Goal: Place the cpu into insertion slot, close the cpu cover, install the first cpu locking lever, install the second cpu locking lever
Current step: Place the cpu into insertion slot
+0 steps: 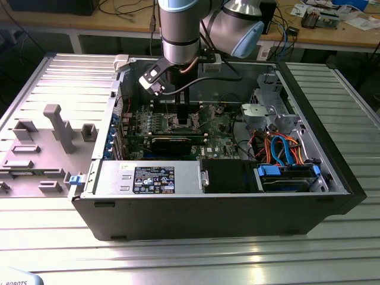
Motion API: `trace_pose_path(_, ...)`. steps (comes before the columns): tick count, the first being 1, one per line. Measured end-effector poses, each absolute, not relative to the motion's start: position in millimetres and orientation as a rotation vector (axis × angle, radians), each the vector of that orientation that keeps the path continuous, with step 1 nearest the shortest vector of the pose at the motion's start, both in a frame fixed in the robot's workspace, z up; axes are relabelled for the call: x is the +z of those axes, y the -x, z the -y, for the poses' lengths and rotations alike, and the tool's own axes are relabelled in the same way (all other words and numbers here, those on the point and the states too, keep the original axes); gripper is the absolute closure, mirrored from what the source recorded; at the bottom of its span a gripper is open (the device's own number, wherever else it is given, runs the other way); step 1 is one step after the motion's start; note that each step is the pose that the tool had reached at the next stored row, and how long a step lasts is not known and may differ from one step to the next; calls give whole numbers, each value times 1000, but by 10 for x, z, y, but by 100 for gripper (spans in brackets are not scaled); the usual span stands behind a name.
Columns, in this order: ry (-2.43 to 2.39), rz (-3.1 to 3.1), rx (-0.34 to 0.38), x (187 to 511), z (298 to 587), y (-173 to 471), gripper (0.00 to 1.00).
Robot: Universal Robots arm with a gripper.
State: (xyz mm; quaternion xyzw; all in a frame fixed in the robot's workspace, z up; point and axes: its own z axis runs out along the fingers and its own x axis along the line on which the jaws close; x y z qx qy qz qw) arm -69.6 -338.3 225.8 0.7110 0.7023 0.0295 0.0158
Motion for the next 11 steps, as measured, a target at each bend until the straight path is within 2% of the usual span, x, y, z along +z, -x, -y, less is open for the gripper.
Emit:
trace_pose_path(3,-2212,-2184,92,2258,3384,695,34)
trace_pose_path(4,-2212,-2184,92,2258,3384,695,47)
trace_pose_path(5,-2212,-2185,92,2258,3384,695,47)
trace_pose_path(8,-2212,-2184,92,2258,3384,695,65)
trace_pose_path(9,-2212,-2185,92,2258,3384,695,65)
trace_pose_path(11,-2212,-2184,92,2258,3384,695,77)
